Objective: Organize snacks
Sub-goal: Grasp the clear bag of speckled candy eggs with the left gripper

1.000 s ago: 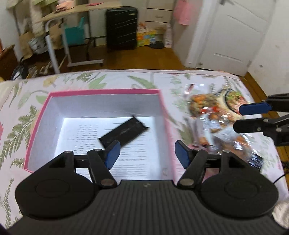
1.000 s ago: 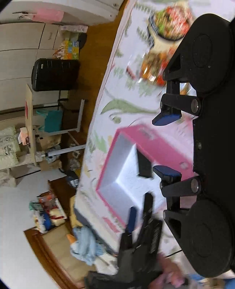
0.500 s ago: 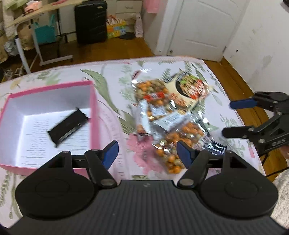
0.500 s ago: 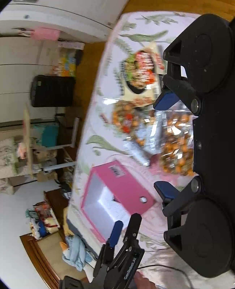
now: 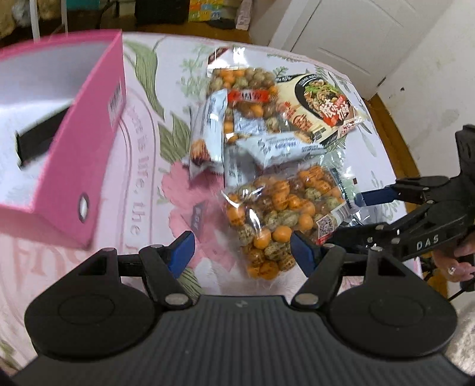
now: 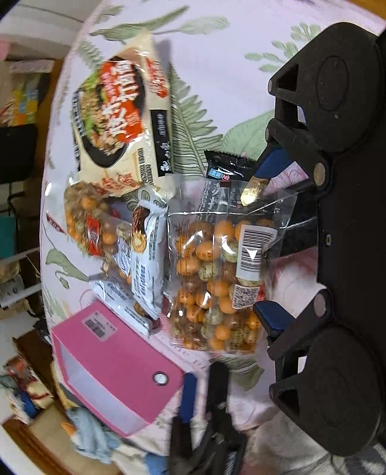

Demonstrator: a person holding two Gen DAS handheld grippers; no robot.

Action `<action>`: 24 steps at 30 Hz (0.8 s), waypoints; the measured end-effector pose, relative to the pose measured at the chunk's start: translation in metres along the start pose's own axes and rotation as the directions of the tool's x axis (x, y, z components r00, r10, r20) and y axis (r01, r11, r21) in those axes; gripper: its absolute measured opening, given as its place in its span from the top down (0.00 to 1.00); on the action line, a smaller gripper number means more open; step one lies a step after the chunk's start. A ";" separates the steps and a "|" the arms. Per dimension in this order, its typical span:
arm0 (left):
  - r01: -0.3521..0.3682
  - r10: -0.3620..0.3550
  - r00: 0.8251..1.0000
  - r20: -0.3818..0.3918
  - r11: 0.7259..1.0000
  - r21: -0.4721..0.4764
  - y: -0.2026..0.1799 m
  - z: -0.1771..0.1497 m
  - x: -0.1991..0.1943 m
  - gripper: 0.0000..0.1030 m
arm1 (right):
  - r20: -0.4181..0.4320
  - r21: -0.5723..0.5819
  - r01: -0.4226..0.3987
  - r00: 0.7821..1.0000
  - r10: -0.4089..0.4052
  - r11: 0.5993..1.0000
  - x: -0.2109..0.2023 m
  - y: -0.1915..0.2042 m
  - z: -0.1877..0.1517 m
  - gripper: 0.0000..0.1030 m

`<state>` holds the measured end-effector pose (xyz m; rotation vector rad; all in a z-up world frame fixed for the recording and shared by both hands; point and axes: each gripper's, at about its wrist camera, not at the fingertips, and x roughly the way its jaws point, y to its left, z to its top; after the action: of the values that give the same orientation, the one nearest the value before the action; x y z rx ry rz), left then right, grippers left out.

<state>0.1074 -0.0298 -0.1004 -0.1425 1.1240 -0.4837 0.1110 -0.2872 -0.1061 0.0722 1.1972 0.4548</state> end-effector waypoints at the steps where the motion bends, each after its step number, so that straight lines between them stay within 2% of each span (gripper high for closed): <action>1: 0.012 -0.012 1.000 0.002 1.000 -0.019 0.003 -0.002 0.003 0.32 | -0.004 0.019 -0.013 1.000 0.013 1.000 0.002 -0.003 0.001 0.10; 4: 0.060 -0.059 0.998 0.014 0.996 -0.064 0.007 -0.004 0.010 0.33 | -0.003 0.024 -0.035 0.999 0.035 0.999 0.006 -0.005 0.002 0.10; 7: 0.089 -0.092 0.995 -0.026 0.991 -0.104 0.009 -0.004 0.023 0.36 | -0.003 -0.002 -0.031 1.000 0.031 1.000 0.011 0.001 0.004 0.13; 10: 0.113 -0.126 0.989 -0.083 0.982 -0.150 0.014 -0.008 0.036 0.34 | -0.015 -0.026 0.002 1.000 -0.002 1.000 0.013 0.010 0.007 0.15; 14: 0.143 -0.161 0.983 -0.084 0.973 -0.182 0.016 -0.011 0.042 0.35 | -0.030 -0.055 0.003 1.000 -0.005 0.998 0.013 0.017 0.009 0.16; 18: 0.150 -0.160 0.985 -0.061 0.978 -0.143 0.006 -0.014 0.039 0.45 | -0.015 -0.055 0.045 0.999 -0.045 0.997 0.015 0.026 0.009 0.22; 22: 0.138 -0.146 0.988 -0.048 0.980 -0.144 0.007 -0.015 0.033 0.45 | -0.008 -0.042 0.066 0.998 -0.066 0.997 0.012 0.035 0.010 0.31; 24: 0.128 -0.136 0.990 -0.042 0.980 -0.152 0.009 -0.016 0.028 0.45 | -0.016 -0.043 0.073 0.997 -0.074 0.996 0.012 0.043 0.010 0.33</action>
<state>0.1050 -0.0317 -0.1337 -0.3383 1.2064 -0.5241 0.1104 -0.2422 -0.1009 -0.0123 1.2029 0.4164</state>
